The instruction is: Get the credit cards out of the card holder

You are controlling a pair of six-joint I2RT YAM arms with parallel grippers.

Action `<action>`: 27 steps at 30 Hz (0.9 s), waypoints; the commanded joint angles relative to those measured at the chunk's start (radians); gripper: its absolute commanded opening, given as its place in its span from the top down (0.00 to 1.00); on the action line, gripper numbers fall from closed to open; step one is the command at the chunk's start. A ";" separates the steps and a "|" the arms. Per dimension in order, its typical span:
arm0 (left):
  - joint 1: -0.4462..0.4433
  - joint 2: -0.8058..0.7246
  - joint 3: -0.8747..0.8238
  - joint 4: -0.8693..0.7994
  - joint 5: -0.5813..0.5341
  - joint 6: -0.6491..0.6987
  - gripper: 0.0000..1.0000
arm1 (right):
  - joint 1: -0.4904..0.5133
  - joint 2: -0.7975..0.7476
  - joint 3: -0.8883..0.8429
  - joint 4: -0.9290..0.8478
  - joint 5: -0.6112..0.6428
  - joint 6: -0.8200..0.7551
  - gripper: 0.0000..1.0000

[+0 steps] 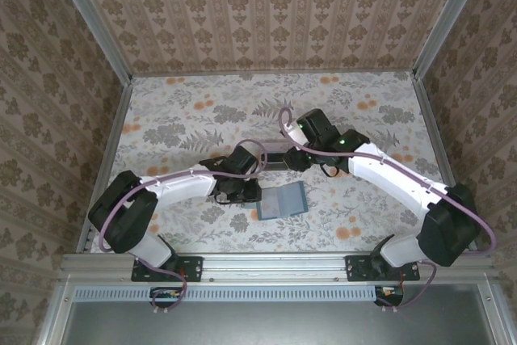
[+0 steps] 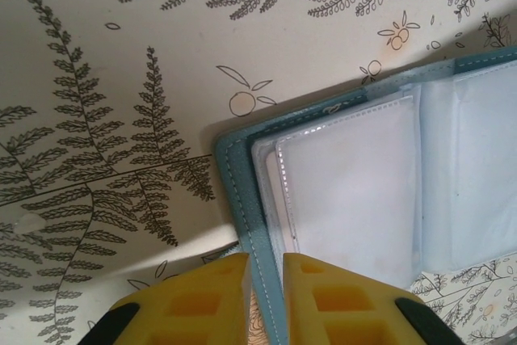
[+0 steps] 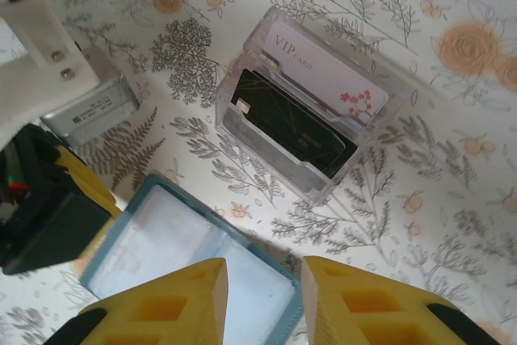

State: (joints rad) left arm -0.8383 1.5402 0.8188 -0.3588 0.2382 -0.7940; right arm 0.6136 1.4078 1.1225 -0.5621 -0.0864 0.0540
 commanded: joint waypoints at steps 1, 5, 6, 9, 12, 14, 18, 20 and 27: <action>-0.016 0.007 0.025 -0.023 -0.015 -0.027 0.83 | 0.008 -0.045 -0.041 0.021 -0.036 0.169 0.70; -0.018 0.026 0.006 -0.007 -0.007 -0.033 0.86 | 0.008 -0.054 -0.077 0.046 -0.071 0.280 0.72; -0.017 0.030 0.004 -0.007 -0.006 -0.034 0.87 | 0.008 -0.057 -0.086 0.055 -0.086 0.309 0.73; -0.018 0.035 -0.004 -0.002 -0.005 -0.032 0.88 | 0.008 -0.060 -0.120 0.081 -0.132 0.378 0.73; -0.016 0.036 -0.015 0.003 -0.013 -0.027 0.89 | 0.007 -0.045 -0.130 0.079 -0.172 0.418 0.73; -0.014 0.041 -0.022 0.003 -0.016 -0.025 0.89 | 0.009 -0.033 -0.133 0.075 -0.184 0.432 0.73; -0.012 0.047 -0.039 0.013 -0.014 -0.027 0.90 | 0.017 -0.022 -0.143 0.075 -0.205 0.461 0.74; -0.013 0.047 -0.050 0.020 -0.013 -0.029 0.90 | 0.018 0.020 -0.141 0.074 -0.221 0.485 0.74; -0.013 0.045 -0.068 0.037 0.000 -0.033 0.91 | 0.039 0.089 -0.126 0.085 -0.284 0.537 0.74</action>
State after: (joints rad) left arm -0.8509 1.5719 0.7723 -0.3271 0.2386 -0.8154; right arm 0.6403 1.4693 0.9932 -0.4950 -0.3126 0.5438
